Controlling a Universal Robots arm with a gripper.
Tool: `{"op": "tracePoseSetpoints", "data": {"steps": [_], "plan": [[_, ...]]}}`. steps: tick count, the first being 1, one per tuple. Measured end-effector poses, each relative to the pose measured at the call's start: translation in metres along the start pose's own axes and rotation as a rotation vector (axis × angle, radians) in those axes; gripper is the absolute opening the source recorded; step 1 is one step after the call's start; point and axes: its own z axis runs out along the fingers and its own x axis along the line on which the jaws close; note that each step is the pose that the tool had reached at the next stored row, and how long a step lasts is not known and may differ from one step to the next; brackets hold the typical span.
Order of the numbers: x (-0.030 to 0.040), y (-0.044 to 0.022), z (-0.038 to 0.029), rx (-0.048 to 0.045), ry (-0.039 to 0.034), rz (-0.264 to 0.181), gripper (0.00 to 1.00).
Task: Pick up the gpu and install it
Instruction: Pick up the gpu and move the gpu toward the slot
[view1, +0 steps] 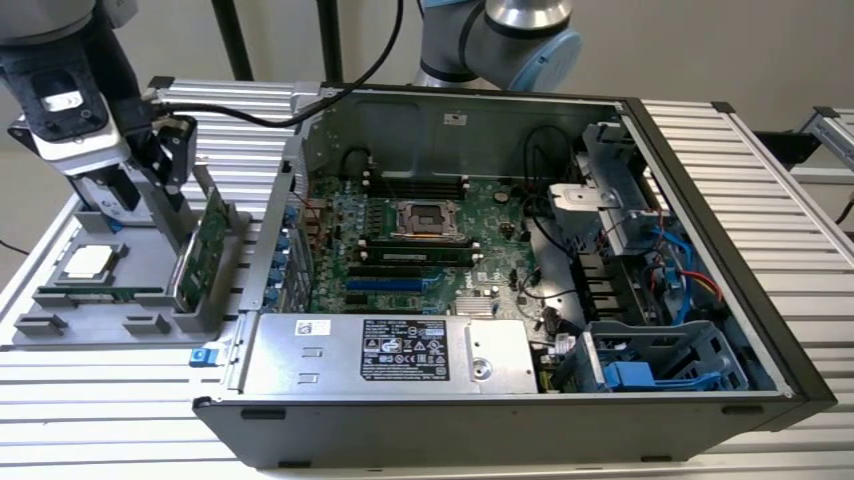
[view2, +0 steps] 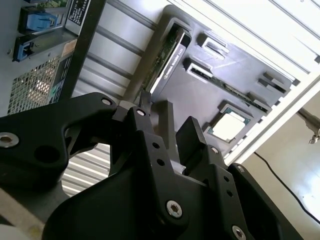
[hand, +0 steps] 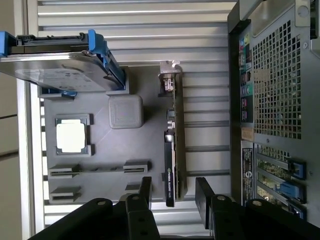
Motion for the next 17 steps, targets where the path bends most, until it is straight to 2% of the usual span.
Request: {"op": "tracePoseSetpoints", "data": {"steps": [17], "plan": [[0.0001, -0.0004, 0.0073, 0.0001, 0.0001, 0.0, 1.0]]}}
